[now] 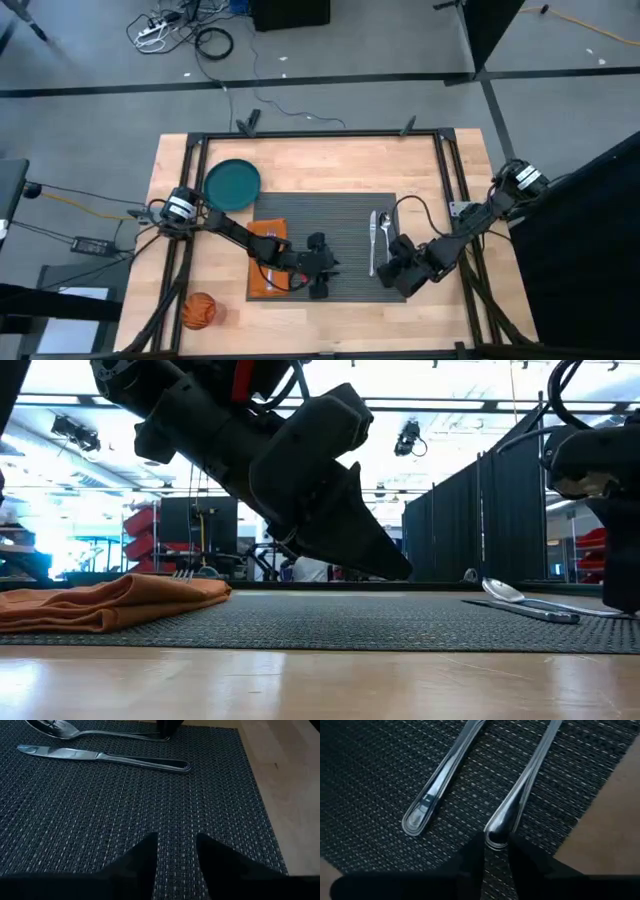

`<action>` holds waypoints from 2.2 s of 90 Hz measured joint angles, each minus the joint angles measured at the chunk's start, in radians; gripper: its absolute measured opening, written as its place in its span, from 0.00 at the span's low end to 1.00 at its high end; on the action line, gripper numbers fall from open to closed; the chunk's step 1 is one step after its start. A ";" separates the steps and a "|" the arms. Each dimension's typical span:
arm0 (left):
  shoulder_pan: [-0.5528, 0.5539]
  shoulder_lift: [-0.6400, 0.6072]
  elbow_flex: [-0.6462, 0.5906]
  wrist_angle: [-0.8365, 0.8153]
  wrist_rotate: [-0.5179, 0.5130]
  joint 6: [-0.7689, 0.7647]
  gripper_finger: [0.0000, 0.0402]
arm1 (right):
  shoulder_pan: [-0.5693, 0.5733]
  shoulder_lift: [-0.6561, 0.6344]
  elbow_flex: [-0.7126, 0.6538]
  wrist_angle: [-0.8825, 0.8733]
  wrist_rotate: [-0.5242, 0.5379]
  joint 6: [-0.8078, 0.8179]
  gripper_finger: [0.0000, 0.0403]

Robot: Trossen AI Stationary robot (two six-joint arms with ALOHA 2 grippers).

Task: Set table place
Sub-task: Put the silver spoon on the gray placemat to right side of the silver knife, then put the green plate on the gray placemat

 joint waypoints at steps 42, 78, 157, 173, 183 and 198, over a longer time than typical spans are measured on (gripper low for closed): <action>0.004 -0.075 0.031 -0.177 0.003 -0.004 0.30 | -0.007 -0.102 0.072 0.009 0.145 -0.428 0.15; 0.165 -0.337 0.153 -1.031 -0.039 -0.089 0.33 | -0.099 -0.115 0.072 0.004 0.189 -0.786 0.15; 0.515 -0.441 -0.108 -1.422 -0.007 -0.114 0.42 | -0.117 -0.114 0.072 0.000 0.280 -0.863 0.31; 0.529 -0.441 -0.108 -1.371 0.031 -0.078 0.42 | -0.117 -0.114 0.072 0.000 0.281 -0.862 0.31; 0.542 -0.441 -0.109 -1.373 0.014 -0.077 0.42 | -0.117 -0.114 0.072 -0.001 0.281 -0.862 0.31; 0.556 -0.441 -0.148 -1.317 0.005 -0.069 0.42 | -0.117 -0.114 0.072 -0.001 0.282 -0.862 0.31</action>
